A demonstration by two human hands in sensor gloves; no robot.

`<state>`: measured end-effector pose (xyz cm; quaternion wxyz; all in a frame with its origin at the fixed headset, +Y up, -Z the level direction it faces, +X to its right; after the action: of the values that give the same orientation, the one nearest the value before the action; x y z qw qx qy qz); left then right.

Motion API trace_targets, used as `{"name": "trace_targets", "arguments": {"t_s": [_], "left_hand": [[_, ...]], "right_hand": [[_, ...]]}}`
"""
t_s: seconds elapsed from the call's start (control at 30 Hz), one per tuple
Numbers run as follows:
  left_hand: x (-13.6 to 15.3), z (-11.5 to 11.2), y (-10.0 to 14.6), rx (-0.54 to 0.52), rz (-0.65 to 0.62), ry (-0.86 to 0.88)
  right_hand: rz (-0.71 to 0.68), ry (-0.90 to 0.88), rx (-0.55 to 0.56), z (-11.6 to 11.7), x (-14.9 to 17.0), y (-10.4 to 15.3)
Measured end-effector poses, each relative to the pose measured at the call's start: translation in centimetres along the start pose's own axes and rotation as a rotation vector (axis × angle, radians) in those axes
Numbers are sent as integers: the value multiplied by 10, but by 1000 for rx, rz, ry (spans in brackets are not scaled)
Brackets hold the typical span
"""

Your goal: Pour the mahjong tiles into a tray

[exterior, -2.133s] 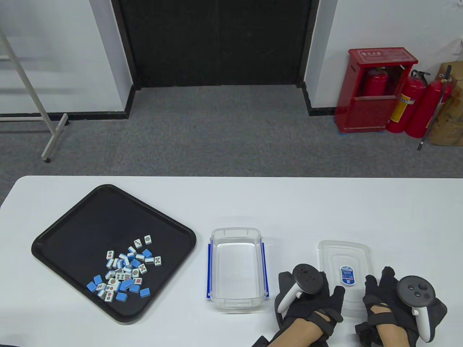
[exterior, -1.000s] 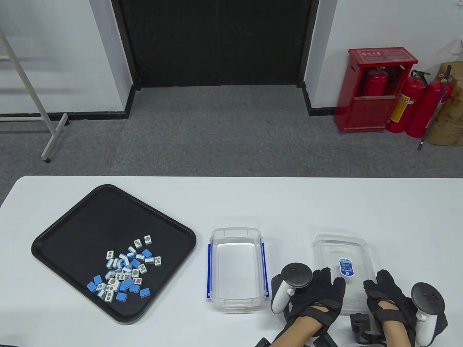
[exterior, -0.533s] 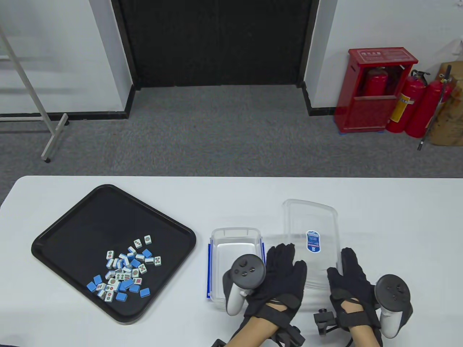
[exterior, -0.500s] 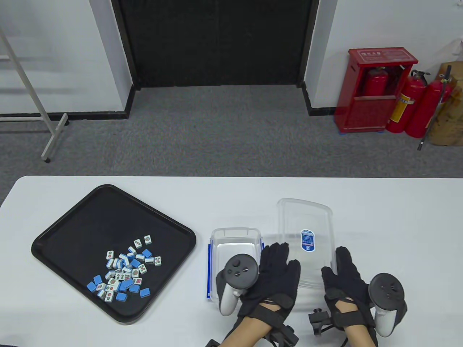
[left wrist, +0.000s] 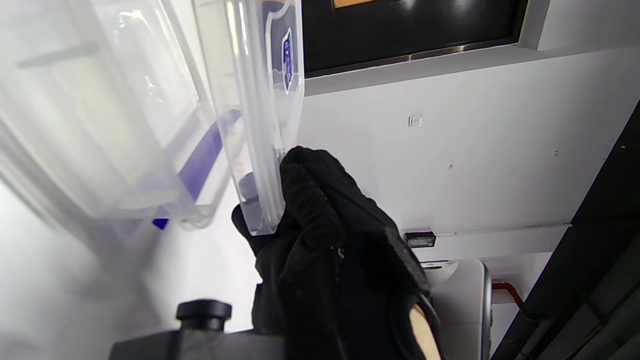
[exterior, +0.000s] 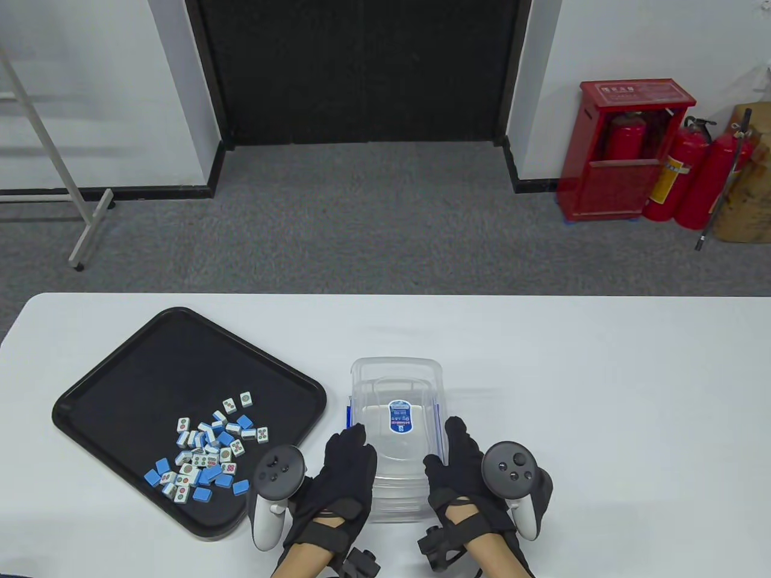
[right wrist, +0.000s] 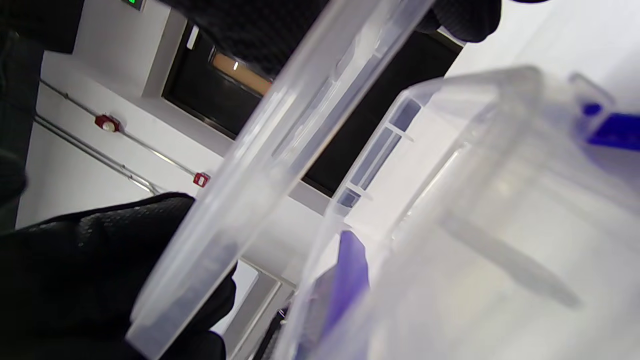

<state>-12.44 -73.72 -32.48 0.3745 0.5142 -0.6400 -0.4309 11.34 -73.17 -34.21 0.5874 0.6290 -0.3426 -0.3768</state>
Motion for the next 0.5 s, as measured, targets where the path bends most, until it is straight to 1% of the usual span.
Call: {"name": "trace_targets", "arguments": {"t_s": [0.1, 0.27, 0.43, 0.5], "left_hand": [[10, -2, -2, 12, 21, 0], [21, -3, -3, 33, 41, -103], [29, 0, -3, 31, 52, -47], [30, 1, -3, 23, 54, -59]], "right_hand": [[-3, 33, 2, 4, 4, -1], [-1, 54, -15, 11, 10, -1], [-6, 65, -28, 15, 10, 0], [-7, 89, -46, 17, 10, 2]]}}
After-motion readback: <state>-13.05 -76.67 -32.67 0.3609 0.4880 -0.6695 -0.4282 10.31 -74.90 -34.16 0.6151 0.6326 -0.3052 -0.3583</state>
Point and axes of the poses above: the tracker on the back of each hand, its own x axis roughly to the little-finger side, its own y axis roughly from the fingertips to the wrist, z = x × y, the point moved 3 cm from there along -y, roughly from the wrist to the fingertips, and after that the axes turned 1 degree about x, right-handed, at the moved point
